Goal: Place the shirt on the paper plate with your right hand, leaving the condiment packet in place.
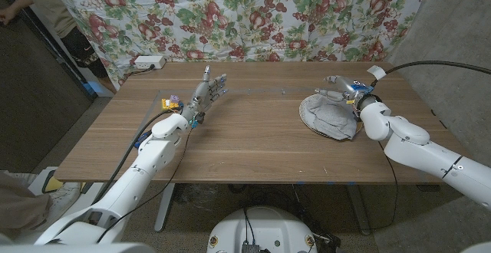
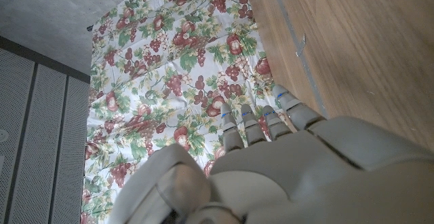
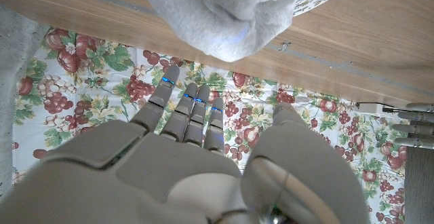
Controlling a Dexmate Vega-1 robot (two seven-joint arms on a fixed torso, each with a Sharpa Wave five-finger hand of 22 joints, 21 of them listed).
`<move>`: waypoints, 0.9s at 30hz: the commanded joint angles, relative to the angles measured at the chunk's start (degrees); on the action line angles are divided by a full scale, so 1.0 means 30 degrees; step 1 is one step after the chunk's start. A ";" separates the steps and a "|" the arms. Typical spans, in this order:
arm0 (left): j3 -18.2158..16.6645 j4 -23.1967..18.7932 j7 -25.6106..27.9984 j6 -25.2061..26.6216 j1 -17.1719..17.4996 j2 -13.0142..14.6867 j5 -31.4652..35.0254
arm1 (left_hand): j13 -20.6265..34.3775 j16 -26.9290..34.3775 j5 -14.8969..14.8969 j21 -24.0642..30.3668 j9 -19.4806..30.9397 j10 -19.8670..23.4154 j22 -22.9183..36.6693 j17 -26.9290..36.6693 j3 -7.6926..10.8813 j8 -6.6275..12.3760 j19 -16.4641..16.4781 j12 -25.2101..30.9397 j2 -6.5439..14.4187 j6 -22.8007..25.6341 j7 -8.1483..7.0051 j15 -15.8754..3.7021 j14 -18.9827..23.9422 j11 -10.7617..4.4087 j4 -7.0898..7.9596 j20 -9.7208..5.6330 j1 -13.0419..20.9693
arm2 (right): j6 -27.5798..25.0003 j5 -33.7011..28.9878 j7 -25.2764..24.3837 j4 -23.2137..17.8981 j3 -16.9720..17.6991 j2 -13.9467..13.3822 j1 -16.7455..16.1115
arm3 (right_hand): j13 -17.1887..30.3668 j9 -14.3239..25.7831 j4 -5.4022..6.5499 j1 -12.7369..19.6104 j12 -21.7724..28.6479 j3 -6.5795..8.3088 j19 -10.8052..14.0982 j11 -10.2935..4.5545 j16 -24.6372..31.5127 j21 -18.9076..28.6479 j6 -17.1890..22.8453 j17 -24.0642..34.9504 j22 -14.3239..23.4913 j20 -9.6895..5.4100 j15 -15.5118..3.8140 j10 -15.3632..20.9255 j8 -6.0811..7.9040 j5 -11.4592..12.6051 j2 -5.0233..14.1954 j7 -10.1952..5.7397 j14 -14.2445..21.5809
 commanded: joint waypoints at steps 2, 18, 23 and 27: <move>0.0049 -0.0147 0.0154 0.0171 0.0114 0.0075 -0.0023 | 0.0093 0.0115 -0.0080 0.0071 0.0067 0.0096 0.0075 0.0085 -0.0083 0.0241 -0.0092 -0.0035 0.0020 0.0663 -0.0356 -0.0251 -0.0045 -0.0059 0.0091 0.0504 -0.0072 | 0.0585 0.0128 -0.0154 -0.0768 0.0541 -0.0074 -0.0022 | -0.0005 0.0026 -0.0055 -0.0105 -0.0097 -0.0112 -0.0007 -0.0180 0.0113 -0.0102 -0.0152 -0.0022 0.0034 0.0485 -0.1656 -0.0030 -0.0024 0.0106 -0.0026 -0.0116 -0.0148; 0.0131 0.0240 0.0150 0.0001 -0.0089 -0.0155 0.0013 | 0.0095 0.0120 -0.0100 0.0069 0.0063 0.0061 0.0087 0.0089 -0.0104 0.0224 -0.0260 -0.0056 0.0016 0.0809 -0.0228 -0.0235 -0.0058 -0.0069 0.0113 -0.0012 -0.0127 | 0.2170 0.1105 -0.0810 -0.0890 0.1486 0.0140 -0.0265 | -0.0042 -0.0013 -0.0089 -0.0266 -0.0222 -0.0252 -0.0036 -0.0138 0.0193 -0.0244 -0.0341 -0.0157 0.0019 0.0406 -0.1511 0.0005 -0.0054 0.0195 0.0094 -0.0051 -0.0106; 0.0164 0.0297 0.0128 0.0018 -0.0147 -0.0180 0.0039 | 0.0096 0.0121 -0.0103 0.0082 0.0063 0.0046 0.0089 0.0089 -0.0107 0.0208 -0.0261 -0.0063 0.0018 0.0806 -0.0219 -0.0232 -0.0060 -0.0070 0.0117 -0.0151 -0.0136 | 0.2623 0.1454 -0.1018 -0.0902 0.1762 0.0219 -0.0395 | -0.0059 -0.0024 -0.0055 -0.0355 -0.0265 -0.0281 -0.0043 -0.0158 0.0212 -0.0285 -0.0374 -0.0191 0.0018 0.0360 -0.1524 0.0012 -0.0053 0.0215 0.0212 -0.0067 -0.0122; 0.0172 0.0330 0.0090 0.0046 -0.0210 -0.0196 0.0030 | 0.0096 0.0121 -0.0106 0.0093 0.0062 0.0034 0.0091 0.0089 -0.0108 0.0219 -0.0264 -0.0068 0.0021 0.0867 -0.0188 -0.0224 -0.0063 -0.0074 0.0120 -0.0292 -0.0145 | 0.3173 0.2084 -0.1192 -0.0814 0.2098 0.0366 -0.0556 | -0.0078 -0.0033 0.0012 -0.0487 -0.0337 -0.0319 -0.0054 -0.0148 0.0230 -0.0326 -0.0443 -0.0217 0.0019 0.0350 -0.1507 -0.0052 -0.0067 0.0224 0.0343 -0.0081 -0.0144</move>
